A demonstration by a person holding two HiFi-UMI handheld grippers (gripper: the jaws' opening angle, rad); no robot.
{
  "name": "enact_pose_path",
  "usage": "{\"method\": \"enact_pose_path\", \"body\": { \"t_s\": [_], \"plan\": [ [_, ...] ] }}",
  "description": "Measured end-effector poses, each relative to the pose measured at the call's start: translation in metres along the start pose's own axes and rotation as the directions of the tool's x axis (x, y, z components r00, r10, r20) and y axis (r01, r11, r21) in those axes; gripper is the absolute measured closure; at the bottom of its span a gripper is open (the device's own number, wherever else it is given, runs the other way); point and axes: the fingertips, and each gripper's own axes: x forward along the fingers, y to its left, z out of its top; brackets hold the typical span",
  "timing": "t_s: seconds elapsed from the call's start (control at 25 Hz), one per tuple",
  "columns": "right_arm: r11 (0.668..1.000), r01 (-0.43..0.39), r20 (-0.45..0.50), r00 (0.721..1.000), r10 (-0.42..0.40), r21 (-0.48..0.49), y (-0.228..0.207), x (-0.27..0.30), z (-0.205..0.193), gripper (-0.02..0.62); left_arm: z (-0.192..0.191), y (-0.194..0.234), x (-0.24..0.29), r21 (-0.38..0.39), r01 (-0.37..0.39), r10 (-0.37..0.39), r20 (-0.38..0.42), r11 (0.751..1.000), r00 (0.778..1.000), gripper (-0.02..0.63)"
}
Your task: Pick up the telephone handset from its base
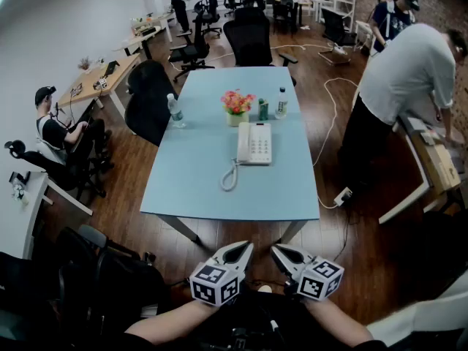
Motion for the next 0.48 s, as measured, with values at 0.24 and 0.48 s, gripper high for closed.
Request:
{"method": "enact_pose_path", "body": {
  "t_s": [0.24,0.48],
  "plan": [
    [1.0,-0.015,-0.002,1.0,0.015,-0.001,0.003,0.012,0.004,0.584,0.005,0.008,0.001,0.006,-0.003,0.003,-0.007,1.0,1.0,0.606],
    [1.0,-0.002,0.007,1.0,0.002,0.001,-0.004,0.016,0.011,0.584,0.011,0.017,0.004,-0.006,-0.01,0.01,-0.001,1.0,1.0,0.606]
  ]
}}
